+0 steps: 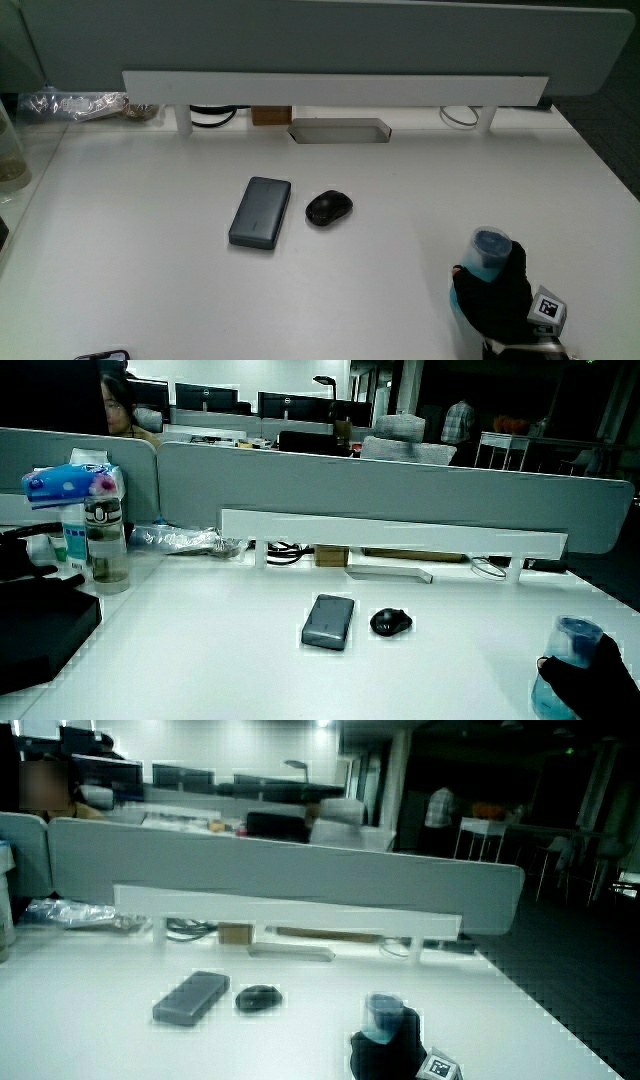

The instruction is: Place cleaning spray

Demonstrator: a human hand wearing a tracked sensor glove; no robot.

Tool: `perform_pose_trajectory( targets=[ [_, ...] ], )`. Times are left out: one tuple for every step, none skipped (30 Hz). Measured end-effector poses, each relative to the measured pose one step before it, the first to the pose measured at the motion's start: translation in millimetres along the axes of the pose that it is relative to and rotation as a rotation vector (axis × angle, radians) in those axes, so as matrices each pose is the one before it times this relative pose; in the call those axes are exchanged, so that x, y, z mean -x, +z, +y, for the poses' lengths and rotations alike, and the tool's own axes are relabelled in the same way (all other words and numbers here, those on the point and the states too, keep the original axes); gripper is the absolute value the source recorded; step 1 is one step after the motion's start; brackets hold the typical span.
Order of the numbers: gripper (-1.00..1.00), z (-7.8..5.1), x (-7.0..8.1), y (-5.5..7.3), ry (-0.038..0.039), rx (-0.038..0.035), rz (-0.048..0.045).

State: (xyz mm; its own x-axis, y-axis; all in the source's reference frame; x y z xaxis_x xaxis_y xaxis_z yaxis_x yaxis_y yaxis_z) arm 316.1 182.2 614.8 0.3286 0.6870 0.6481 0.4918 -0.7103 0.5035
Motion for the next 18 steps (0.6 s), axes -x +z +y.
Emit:
perform_pose_trajectory(
  targets=[
    [0.00,0.47,-4.11,0.18,-0.00566,0.00211,0.00378],
    [0.00,2.49,-6.85,0.00,0.01363,-0.00918,-0.01185],
    [0.00,-2.46,-1.24,0.91,-0.01631,-0.00004,0.03638],
    [0.00,-0.98,-2.04,1.40,-0.01298,-0.01757,-0.00729],
    [0.00,1.65,-1.93,-1.14,0.01205,0.00881,-0.00474],
    [0.00,-0.70,1.31,-1.16,0.00021,0.00228,-0.00472],
    [0.00,-1.37,0.98,-1.02,-0.01250,0.00435,0.00177],
    [0.00,-1.10,0.75,-0.93,-0.00531,-0.00004,-0.00576],
    [0.00,1.43,-3.66,-1.58,0.01284,0.00092,0.00902],
    [0.00,0.39,-1.03,-0.20,-0.00375,0.00328,-0.00357],
    [0.00,-1.96,4.17,1.23,-0.01344,0.00548,-0.00441],
    [-0.05,2.80,-3.20,0.82,0.01911,-0.00293,-0.00790],
    [-0.11,-1.52,2.43,1.12,-0.02223,0.00829,0.00491],
    [-0.16,0.35,-1.13,0.51,0.00757,-0.00410,-0.00078],
    [-0.21,-0.79,0.62,0.39,-0.00936,0.01050,-0.00433],
    [-0.26,0.57,-1.13,-0.16,0.01068,0.00116,0.00166],
    [-0.32,1.81,-3.13,-0.14,0.00184,0.01612,-0.00498],
    [-0.37,-0.50,1.62,0.34,-0.03269,0.02200,-0.00001]
  ],
)
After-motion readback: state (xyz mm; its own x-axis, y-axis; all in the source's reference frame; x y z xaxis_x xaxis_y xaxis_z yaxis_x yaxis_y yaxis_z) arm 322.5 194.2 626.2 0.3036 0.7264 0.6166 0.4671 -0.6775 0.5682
